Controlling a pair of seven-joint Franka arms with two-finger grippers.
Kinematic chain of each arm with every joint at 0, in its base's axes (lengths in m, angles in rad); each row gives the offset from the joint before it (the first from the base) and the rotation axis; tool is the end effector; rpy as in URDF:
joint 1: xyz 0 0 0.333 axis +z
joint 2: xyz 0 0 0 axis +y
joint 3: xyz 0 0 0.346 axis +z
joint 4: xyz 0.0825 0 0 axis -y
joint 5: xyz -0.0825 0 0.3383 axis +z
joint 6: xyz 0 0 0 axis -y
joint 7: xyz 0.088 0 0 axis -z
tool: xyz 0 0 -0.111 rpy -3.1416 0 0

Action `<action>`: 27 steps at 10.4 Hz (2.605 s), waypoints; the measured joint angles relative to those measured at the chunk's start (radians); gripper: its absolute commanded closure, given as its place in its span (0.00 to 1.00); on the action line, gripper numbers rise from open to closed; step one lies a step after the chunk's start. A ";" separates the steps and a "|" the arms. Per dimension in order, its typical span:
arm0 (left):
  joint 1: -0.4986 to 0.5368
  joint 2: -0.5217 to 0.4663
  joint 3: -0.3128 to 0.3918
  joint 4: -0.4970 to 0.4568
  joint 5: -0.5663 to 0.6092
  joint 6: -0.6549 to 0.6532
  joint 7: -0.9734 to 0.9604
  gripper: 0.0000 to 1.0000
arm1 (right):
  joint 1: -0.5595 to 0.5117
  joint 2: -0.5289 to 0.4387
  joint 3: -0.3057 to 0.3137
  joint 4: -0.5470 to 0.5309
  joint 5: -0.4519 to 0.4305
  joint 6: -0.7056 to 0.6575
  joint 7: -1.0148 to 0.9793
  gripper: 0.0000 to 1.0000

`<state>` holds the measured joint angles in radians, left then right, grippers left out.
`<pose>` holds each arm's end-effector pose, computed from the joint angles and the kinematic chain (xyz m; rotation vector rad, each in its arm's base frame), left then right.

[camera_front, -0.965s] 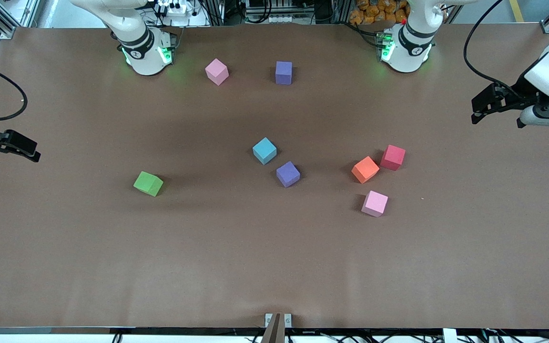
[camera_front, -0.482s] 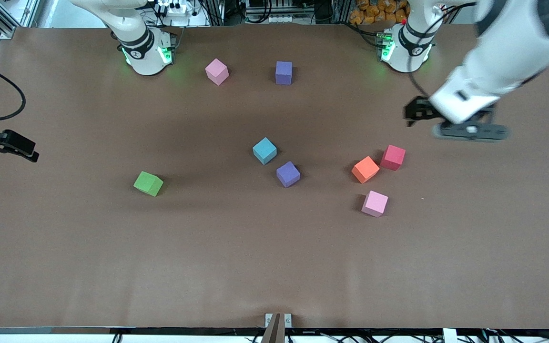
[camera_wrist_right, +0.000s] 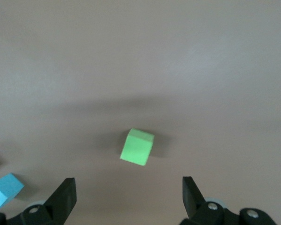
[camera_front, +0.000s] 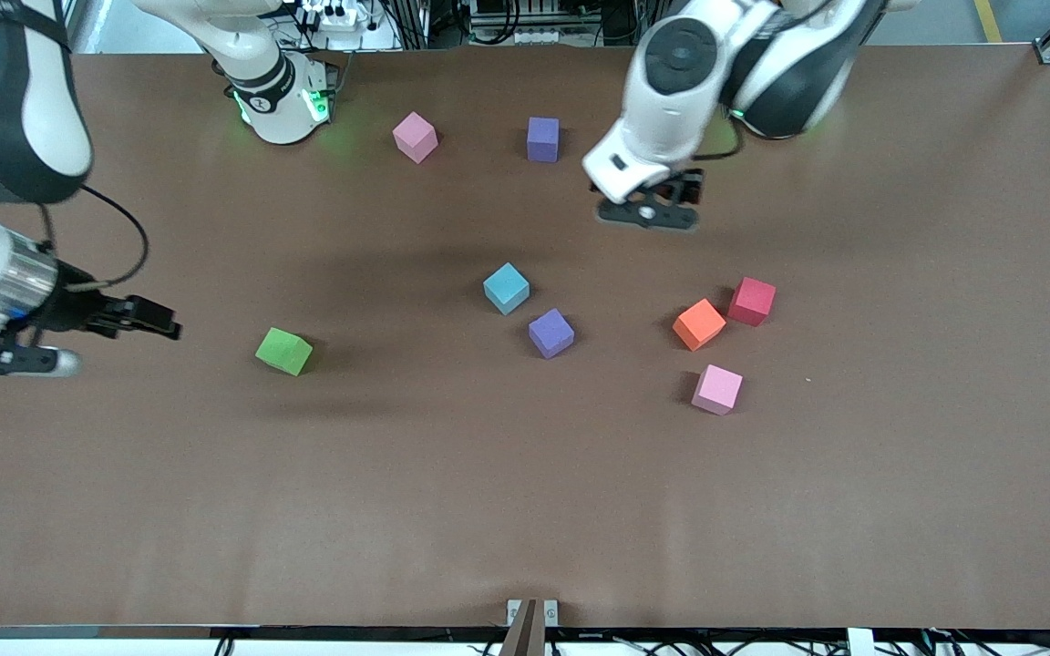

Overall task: Arrange blocks into number 1
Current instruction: 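Grasp the green cube with the right gripper while the left gripper reaches cyan, then close the left gripper on the cyan cube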

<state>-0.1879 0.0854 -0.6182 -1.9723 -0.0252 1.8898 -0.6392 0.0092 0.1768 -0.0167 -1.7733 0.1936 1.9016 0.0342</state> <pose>0.3609 -0.3680 0.4693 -3.0755 0.2454 0.2511 0.5700 0.0111 0.4966 -2.9584 0.1614 0.0752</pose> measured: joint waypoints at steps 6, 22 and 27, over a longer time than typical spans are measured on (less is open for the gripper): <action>-0.062 0.074 -0.221 -0.218 0.000 0.289 -0.258 0.00 | 0.043 0.111 -0.021 -0.159 0.088 0.118 0.254 0.00; -0.386 0.564 0.304 0.338 0.003 0.369 -0.850 0.00 | 0.140 0.352 -0.111 -0.091 0.091 0.162 0.280 0.00; -0.432 0.653 0.339 0.413 0.003 0.426 -0.951 0.00 | 0.154 0.377 -0.112 -0.078 0.093 0.168 0.280 0.09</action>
<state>-0.6200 0.7385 -0.2796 -1.5596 -0.0221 2.3158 -1.5898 0.1636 0.5538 -0.1290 -1.8508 0.2866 2.0694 0.3146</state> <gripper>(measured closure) 0.000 0.000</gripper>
